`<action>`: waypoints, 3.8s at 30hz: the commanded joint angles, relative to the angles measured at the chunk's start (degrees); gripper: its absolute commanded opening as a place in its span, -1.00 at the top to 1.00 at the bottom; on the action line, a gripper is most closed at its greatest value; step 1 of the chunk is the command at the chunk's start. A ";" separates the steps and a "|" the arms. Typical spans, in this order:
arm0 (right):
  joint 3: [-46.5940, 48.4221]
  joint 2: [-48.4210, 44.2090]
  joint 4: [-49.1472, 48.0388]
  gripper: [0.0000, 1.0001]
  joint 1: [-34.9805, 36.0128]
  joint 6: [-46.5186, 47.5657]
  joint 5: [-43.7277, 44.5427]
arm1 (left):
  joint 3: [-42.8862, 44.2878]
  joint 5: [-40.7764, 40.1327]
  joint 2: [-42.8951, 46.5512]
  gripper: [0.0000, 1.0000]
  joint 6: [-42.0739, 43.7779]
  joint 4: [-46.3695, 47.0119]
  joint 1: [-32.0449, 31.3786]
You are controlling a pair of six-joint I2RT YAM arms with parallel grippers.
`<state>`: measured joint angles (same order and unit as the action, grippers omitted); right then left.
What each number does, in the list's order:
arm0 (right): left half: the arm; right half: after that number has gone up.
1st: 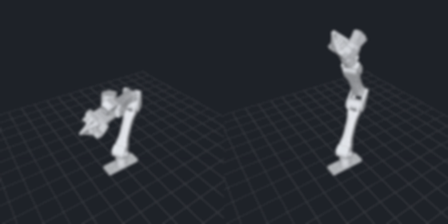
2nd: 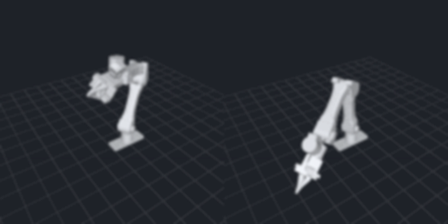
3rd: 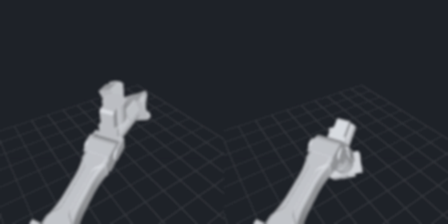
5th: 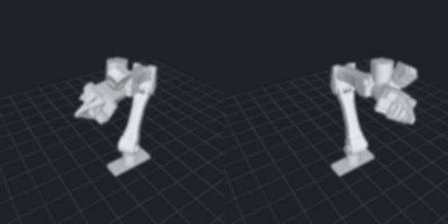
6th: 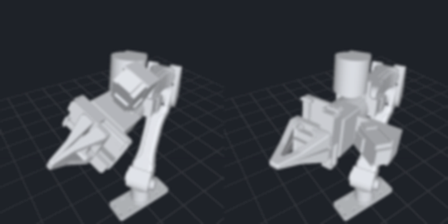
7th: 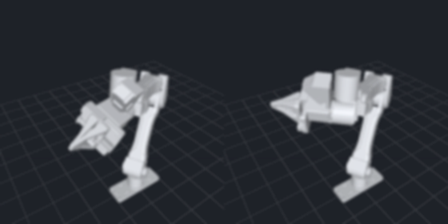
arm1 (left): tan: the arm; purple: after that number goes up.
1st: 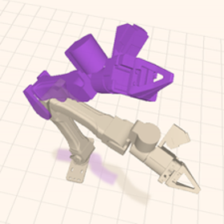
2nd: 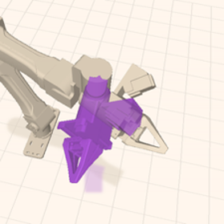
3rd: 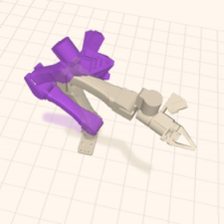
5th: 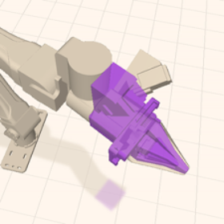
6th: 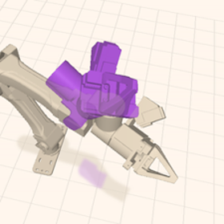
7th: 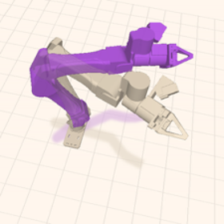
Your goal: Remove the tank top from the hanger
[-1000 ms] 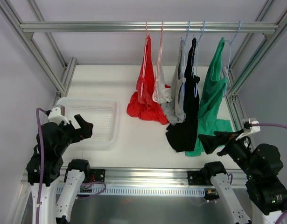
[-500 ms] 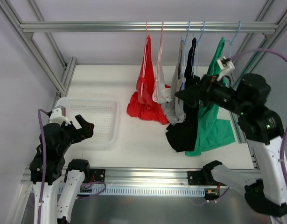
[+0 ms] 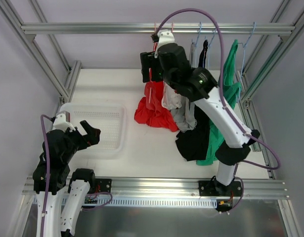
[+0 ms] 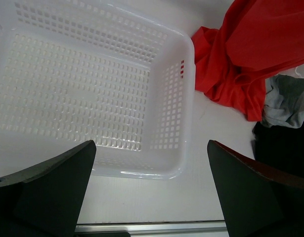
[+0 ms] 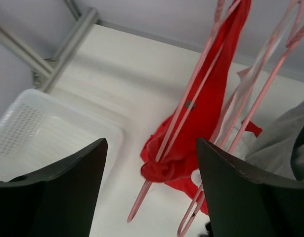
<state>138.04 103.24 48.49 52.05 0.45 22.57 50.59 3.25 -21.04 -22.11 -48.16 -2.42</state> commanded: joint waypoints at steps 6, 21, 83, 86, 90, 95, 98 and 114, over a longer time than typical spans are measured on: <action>3.29 7.23 -2.87 -0.31 -2.48 1.14 11.36 | -0.84 2.64 1.17 -0.97 -0.57 3.25 -0.66; 2.32 6.45 -8.84 0.99 -2.22 -3.52 13.57 | -1.11 3.43 1.97 -0.97 -0.39 3.78 -0.66; -67.46 -75.82 -10.17 1.00 6.75 -9.68 -16.34 | 29.49 -10.36 -51.22 1.00 9.63 41.13 -50.67; -67.37 -76.61 -8.50 1.00 6.75 -8.98 -14.31 | 26.24 -12.29 -47.18 1.00 9.10 41.22 -50.85; -67.72 -78.98 -5.52 0.99 6.75 -7.66 -17.98 | 22.81 -15.28 -42.08 1.00 8.75 41.22 -50.85; -68.60 -84.15 -0.07 0.99 6.75 -4.05 -30.21 | 18.41 -26.34 -36.54 1.00 4.98 40.96 -50.85; -68.69 -87.85 -0.06 0.99 6.83 -3.53 -30.56 | 16.39 -26.28 -35.56 1.00 3.48 41.04 -50.85; -83.19 -68.72 -69.66 0.99 6.83 3.24 -33.11 | -19.72 28.65 -26.96 1.00 -1.88 65.65 -56.29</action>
<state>55.55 29.54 9.23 58.76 1.50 -8.08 34.06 20.93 -50.63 -21.93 7.64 -57.10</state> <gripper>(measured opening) 0.042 0.010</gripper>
